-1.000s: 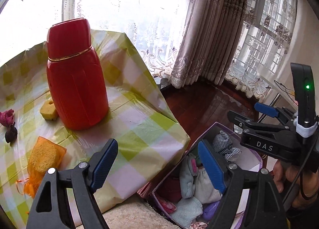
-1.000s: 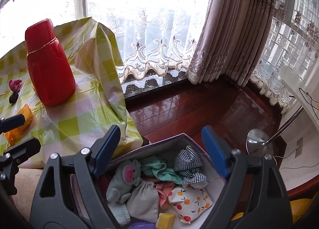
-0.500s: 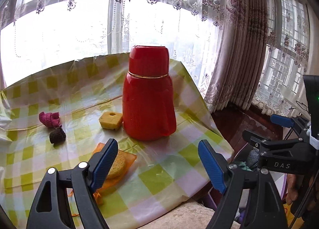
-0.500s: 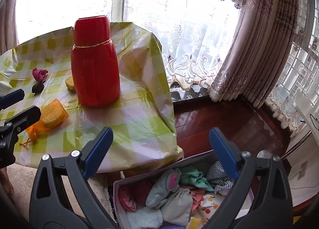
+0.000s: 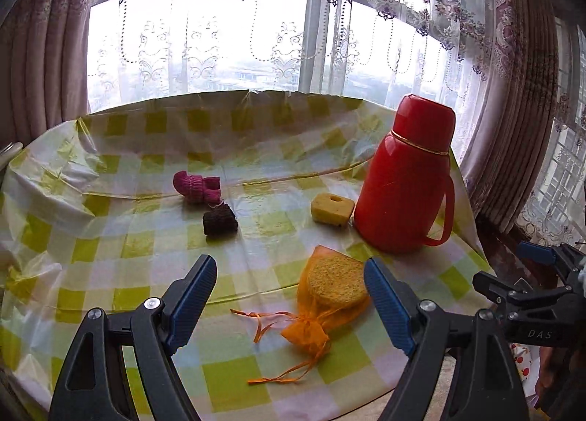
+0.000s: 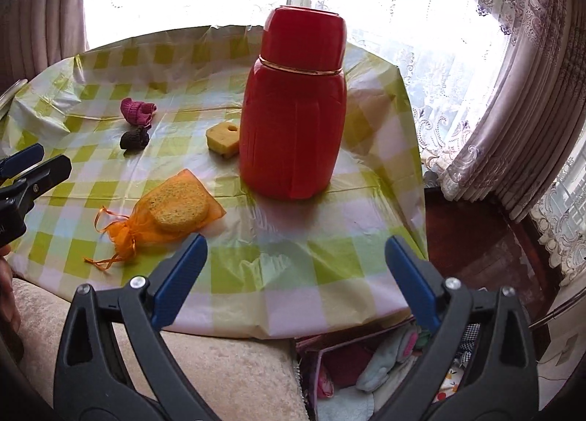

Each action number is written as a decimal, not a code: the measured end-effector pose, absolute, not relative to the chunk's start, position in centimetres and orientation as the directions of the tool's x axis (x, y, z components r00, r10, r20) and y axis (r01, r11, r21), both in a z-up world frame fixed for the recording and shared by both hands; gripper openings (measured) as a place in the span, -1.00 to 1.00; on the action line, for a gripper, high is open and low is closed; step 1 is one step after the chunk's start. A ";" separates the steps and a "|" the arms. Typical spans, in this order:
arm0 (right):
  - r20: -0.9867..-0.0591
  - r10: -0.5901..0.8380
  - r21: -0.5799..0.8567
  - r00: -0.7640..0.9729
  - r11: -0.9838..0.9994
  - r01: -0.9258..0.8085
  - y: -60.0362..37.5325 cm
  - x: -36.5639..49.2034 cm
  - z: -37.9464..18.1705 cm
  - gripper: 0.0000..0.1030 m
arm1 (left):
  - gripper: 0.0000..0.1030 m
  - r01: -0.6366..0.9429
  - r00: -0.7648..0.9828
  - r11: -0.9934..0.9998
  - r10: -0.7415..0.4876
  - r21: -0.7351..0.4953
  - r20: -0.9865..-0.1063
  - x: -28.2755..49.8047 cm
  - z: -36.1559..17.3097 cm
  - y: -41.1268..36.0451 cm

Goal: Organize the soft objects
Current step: 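Move both open tools back over the brown knit item and orange mesh bag, then grasp the dark brown knit item with the left tool while the right tool grasps the orange mesh bag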

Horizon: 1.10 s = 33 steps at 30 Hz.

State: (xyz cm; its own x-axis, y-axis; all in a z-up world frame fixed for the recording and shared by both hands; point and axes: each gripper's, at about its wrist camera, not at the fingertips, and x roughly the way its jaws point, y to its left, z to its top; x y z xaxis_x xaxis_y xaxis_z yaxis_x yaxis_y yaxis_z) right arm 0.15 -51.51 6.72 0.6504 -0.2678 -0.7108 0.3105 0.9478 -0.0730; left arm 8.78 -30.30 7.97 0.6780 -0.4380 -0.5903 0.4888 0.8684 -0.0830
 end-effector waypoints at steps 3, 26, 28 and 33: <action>-0.741 -0.175 -0.004 0.648 0.967 0.256 -50.4 1.8 5.3 0.91 | 0.62 0.454 0.657 0.886 -0.406 -0.096 -0.636 10.1 7.3 -28.9; -0.846 -0.088 0.036 0.526 0.975 0.220 -46.5 13.5 -0.7 0.91 | 0.61 0.298 0.557 0.926 -0.365 -0.230 -0.746 20.5 2.2 -27.9; -0.847 -0.090 0.030 0.523 0.976 0.217 -46.3 13.9 -0.9 0.91 | 0.61 0.294 0.559 0.927 -0.363 -0.231 -0.745 21.6 2.0 -28.3; -0.853 -0.106 0.008 0.510 0.977 0.215 -45.9 14.6 -1.7 0.91 | 0.61 0.282 0.562 0.931 -0.356 -0.232 -0.747 24.2 1.4 -29.0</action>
